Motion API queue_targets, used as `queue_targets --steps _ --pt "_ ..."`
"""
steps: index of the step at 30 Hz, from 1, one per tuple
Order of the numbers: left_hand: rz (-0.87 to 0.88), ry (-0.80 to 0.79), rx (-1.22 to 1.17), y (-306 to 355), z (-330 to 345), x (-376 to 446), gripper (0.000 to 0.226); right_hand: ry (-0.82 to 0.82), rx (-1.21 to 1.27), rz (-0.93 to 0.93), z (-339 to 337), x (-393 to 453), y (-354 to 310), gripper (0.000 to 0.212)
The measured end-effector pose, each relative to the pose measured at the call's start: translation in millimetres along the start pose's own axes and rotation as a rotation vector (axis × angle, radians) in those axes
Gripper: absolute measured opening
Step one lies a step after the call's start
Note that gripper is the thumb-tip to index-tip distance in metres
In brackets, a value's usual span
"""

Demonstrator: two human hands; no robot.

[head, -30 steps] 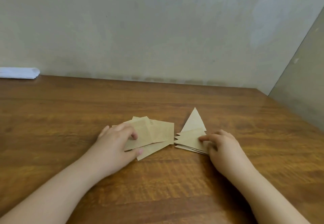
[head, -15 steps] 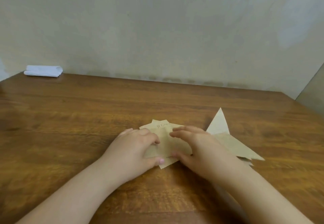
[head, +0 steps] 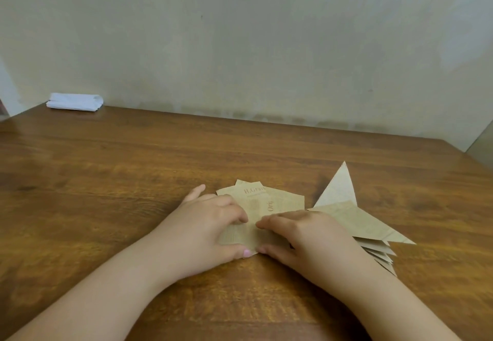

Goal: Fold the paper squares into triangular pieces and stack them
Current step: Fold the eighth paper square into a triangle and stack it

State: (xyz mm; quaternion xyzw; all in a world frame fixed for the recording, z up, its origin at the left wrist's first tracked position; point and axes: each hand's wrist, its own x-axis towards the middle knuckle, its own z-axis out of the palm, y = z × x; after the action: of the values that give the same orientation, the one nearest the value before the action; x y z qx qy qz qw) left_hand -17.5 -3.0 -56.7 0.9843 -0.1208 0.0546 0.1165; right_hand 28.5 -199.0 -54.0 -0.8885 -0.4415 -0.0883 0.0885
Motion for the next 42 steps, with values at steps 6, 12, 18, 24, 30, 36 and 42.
queue_targets --steps 6,12,18,24,30,36,42 --pt "0.02 -0.016 0.023 1 -3 -5 0.067 0.008 -0.021 -0.004 2 1 -3 0.042" --pt "0.022 -0.048 -0.024 2 -8 -9 0.051 0.037 -0.024 -0.021 -1 -3 0 0.041" --pt "0.035 -0.046 0.05 5 -6 -11 0.065 0.172 -0.104 -0.055 6 -3 -6 0.034" --pt "0.005 0.03 -0.025 5 -7 -8 0.013 0.162 -0.048 -0.041 6 -5 -5 0.038" --pt "0.008 0.097 -0.071 2 -7 -7 0.013 0.194 0.238 -0.073 1 -7 2 0.023" --pt "-0.02 0.209 -0.139 2 -14 -10 0.009 0.213 0.28 0.041 -3 -9 1 0.013" --pt "-0.004 0.19 -0.377 6 -22 -15 0.029 0.17 0.606 0.271 -16 -12 -3 0.021"
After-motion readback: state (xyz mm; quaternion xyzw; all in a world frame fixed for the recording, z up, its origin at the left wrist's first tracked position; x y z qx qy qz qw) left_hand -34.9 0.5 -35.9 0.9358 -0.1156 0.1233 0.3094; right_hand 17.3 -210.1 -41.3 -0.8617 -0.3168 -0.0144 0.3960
